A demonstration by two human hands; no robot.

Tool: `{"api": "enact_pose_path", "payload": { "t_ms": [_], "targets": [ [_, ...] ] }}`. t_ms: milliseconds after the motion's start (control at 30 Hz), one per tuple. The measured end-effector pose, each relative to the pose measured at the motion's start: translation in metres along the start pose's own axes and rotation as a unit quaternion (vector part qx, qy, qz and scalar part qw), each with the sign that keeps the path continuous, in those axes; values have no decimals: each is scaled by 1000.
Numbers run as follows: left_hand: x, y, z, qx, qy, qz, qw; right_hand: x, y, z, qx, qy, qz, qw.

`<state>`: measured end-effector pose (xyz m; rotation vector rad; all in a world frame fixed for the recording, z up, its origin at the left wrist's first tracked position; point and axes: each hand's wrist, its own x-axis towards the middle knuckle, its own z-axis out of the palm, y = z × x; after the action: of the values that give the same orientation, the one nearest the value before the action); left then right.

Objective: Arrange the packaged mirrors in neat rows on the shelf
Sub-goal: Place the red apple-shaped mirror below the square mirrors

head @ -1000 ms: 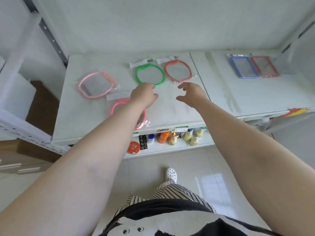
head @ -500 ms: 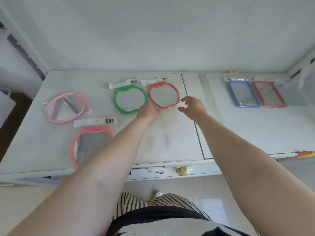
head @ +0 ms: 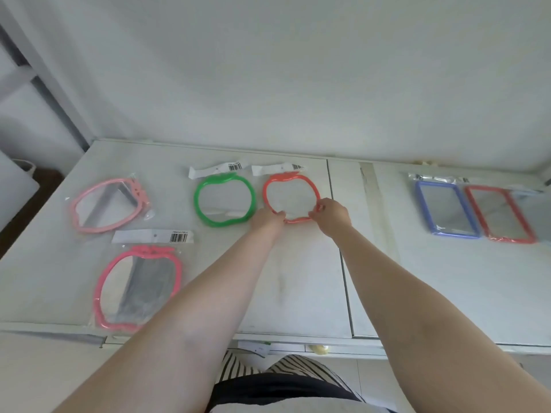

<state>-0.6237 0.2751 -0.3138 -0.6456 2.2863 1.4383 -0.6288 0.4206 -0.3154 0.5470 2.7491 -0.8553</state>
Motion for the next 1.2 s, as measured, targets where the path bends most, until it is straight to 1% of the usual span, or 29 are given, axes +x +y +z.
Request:
{"api": "enact_pose_path", "payload": {
  "t_ms": [100, 200, 333, 400, 500, 600, 667, 800, 967, 1100, 1200],
  "targets": [
    [6, 0, 6, -144, -4, -39, 989, -2, 3, 1, 59, 21, 32, 998],
    [3, 3, 4, -235, -3, -50, 971, -10, 7, -1, 130, 7, 71, 989],
    [-6, 7, -3, -257, -4, -58, 965, -21, 9, -11, 236, 10, 152, 960],
    [-12, 8, -11, -270, -8, -57, 961, -27, 9, -17, 293, 1, 176, 940],
    [-20, 6, -25, -276, -32, -35, 960, -40, 8, -20, 409, -22, 170, 896],
    [-33, 0, -43, -298, -69, -1, 952, -65, 3, -20, 477, -28, 156, 864],
    [-43, -11, -58, -314, -102, -3, 944, -87, 0, -14, 511, -21, 160, 844],
    [-62, -49, -83, -316, -170, -36, 933, -134, 2, 8, 545, -9, 159, 823],
    [-99, -96, -100, -303, -196, -52, 931, -201, 4, 33, 574, 48, 165, 801],
    [-130, -124, -111, -271, -213, -22, 938, -256, 15, 47, 555, 68, 183, 809],
    [-155, -135, -110, -266, -229, -23, 936, -293, 28, 47, 545, 83, 211, 808]
  ]
}}
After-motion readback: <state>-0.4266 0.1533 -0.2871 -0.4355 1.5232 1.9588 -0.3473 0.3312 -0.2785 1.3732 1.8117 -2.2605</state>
